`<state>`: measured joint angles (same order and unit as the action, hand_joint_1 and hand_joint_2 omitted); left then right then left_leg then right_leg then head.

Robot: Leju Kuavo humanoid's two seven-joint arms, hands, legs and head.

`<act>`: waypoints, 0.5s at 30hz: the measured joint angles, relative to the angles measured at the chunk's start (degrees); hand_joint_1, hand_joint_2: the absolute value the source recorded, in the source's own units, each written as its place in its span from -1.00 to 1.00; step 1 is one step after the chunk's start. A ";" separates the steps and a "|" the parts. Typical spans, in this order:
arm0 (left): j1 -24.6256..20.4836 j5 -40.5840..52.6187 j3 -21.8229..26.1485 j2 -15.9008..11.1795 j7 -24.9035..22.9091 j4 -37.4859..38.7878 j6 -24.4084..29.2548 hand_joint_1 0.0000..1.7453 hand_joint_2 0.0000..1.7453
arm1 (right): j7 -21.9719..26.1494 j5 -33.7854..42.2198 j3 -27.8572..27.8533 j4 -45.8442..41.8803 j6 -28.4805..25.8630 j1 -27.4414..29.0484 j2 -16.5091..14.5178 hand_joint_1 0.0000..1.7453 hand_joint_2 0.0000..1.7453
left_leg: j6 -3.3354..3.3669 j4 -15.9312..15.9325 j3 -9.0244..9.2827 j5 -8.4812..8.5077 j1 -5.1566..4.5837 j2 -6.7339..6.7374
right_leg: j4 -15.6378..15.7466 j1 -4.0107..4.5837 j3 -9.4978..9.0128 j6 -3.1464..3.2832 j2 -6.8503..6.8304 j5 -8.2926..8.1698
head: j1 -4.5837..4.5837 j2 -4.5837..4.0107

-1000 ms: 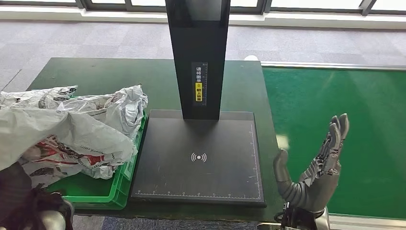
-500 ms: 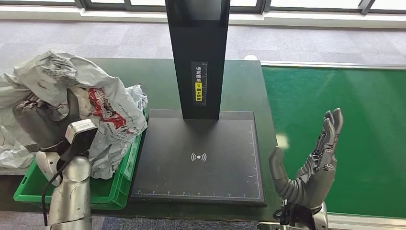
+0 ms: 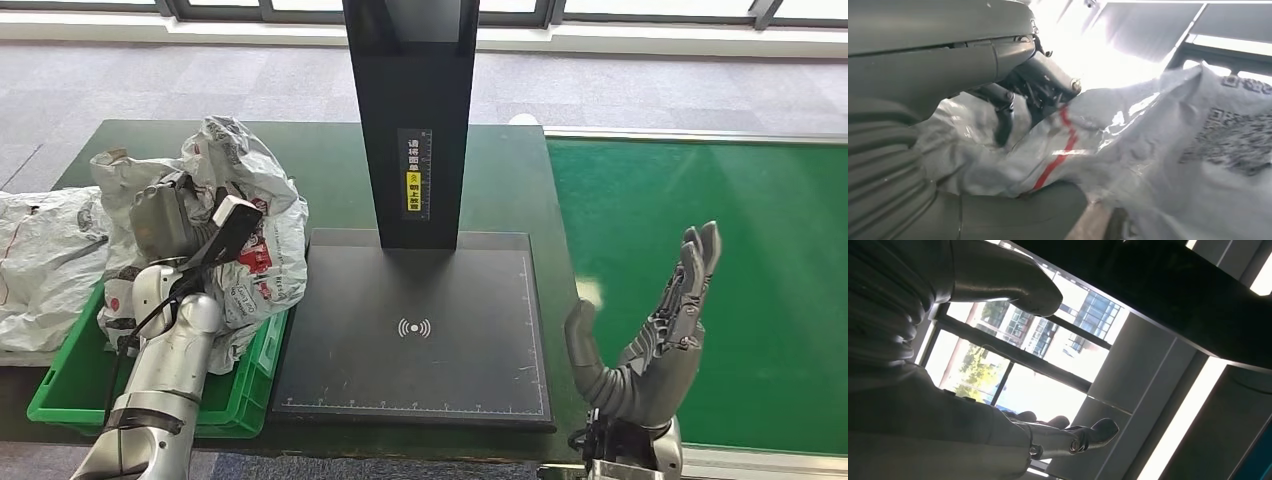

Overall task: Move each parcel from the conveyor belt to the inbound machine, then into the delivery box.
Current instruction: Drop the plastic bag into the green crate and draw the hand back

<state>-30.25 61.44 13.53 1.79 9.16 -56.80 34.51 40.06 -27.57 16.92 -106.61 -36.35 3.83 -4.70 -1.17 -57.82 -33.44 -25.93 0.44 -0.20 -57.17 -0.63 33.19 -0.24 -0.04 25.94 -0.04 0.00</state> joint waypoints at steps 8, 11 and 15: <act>0.82 -3.56 2.28 -0.04 1.79 0.19 5.13 -1.00 -1.00 | -0.01 -0.78 0.00 0.51 0.72 0.97 -0.07 -1.00 1.00 | -0.02 0.00 -0.05 -0.03 0.00 0.04 | 0.01 0.00 0.07 0.01 0.03 0.02 | -0.01 0.00; 1.15 -3.77 2.72 -0.02 1.91 -0.06 5.29 -1.00 -1.00 | -0.01 -0.80 0.00 0.67 0.80 0.99 -0.12 -1.00 1.00 | -0.02 0.00 -0.06 -0.03 0.00 0.04 | 0.01 0.00 0.07 0.01 0.03 0.02 | 0.00 0.00; 1.23 -3.76 3.20 0.04 2.04 -0.27 5.37 -1.00 -1.00 | 0.00 -0.80 0.00 0.76 0.88 1.01 -0.13 -1.00 1.00 | -0.02 0.00 -0.06 -0.03 0.00 0.04 | 0.00 0.00 0.08 0.01 0.04 0.02 | 0.00 0.00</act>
<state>-29.02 57.68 16.73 1.82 11.20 -57.07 39.89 40.06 -28.37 16.92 -105.84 -35.47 4.84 -4.83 -1.19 -57.82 -33.49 -25.96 0.44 -0.16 -57.16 -0.64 33.27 -0.23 0.00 25.96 -0.04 0.00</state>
